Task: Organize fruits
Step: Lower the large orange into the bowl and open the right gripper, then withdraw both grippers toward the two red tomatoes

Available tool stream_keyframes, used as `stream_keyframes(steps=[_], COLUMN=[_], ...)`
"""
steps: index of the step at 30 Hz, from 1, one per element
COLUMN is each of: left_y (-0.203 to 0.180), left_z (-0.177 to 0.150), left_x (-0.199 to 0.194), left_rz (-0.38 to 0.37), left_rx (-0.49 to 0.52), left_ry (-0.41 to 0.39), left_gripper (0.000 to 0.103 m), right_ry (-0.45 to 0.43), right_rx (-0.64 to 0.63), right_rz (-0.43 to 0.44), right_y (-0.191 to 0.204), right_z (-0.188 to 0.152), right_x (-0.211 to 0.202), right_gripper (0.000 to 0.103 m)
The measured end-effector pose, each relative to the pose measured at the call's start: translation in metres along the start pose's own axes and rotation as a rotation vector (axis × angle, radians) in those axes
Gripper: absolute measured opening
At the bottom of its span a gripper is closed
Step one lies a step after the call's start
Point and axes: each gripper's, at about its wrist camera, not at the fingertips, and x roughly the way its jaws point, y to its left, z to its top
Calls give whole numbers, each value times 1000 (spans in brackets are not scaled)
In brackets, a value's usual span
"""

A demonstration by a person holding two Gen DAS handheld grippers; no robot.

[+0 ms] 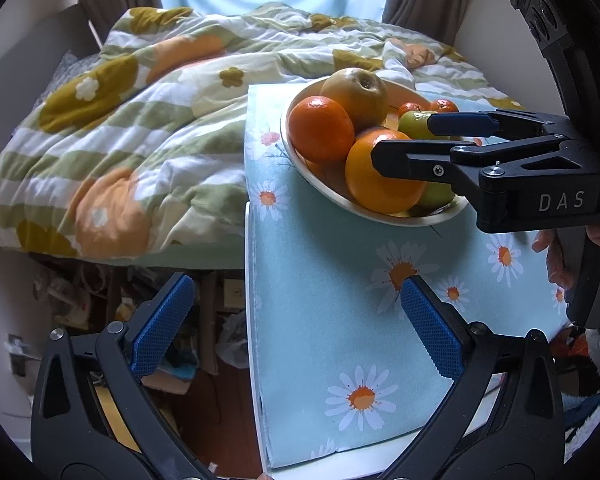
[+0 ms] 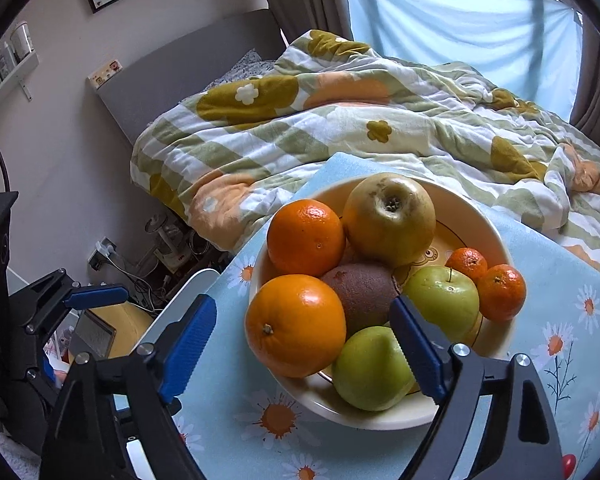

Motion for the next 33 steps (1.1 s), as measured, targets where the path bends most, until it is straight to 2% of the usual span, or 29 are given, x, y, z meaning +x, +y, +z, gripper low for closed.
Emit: stream_keyframes(steps=[8,9,11,15,23,27,33], left_y=[-16,-20,-29,-56,-125,-161,-208], left_z=[17,19,23,32,49,54,52], left_x=[-22,-25,-32,-46,-62,-63,-50], left_rz=[19,24,33,51,41,28,26], left_rx=[27,29,32,35,42,42,33], left_ry=[-34,-38,-51,-74,-111,-119,-105], left_gripper=[103,103,103,103,103,103,103], right_ry=[-57,-67,-81,-105,-118,-119,-89], right_rx=[9,13,18,29,73,85,114], right_rz=[-31,-35,-40,-53,-100,-147,-169], right_y=[-4,-7,-14,-34,-88,-114,-156], right_z=[8,8,8,3,-18,-37,-69], right_x=[-40,-47,-61,-93,-158,-184,-205], right_gripper=[86,90,103,103,103,103,103])
